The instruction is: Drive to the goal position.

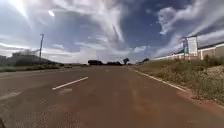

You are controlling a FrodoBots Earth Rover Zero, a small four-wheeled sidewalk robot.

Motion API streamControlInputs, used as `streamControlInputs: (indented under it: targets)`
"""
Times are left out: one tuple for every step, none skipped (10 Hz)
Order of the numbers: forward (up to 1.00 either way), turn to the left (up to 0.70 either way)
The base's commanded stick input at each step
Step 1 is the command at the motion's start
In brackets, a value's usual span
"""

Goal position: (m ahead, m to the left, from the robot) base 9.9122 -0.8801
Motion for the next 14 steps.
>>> streamControlInputs:
  targets:
    - [0.00, 0.00]
    - [0.00, 0.00]
    - [0.00, 0.00]
    - [0.00, 0.00]
    - [0.43, 0.00]
    - [0.66, 0.00]
    - [0.70, 0.00]
    - [0.70, 0.00]
    - [0.70, 0.00]
    - [0.70, 0.00]
    - [0.70, 0.00]
    - [0.70, 0.00]
    - [0.70, 0.00]
    - [0.70, 0.00]
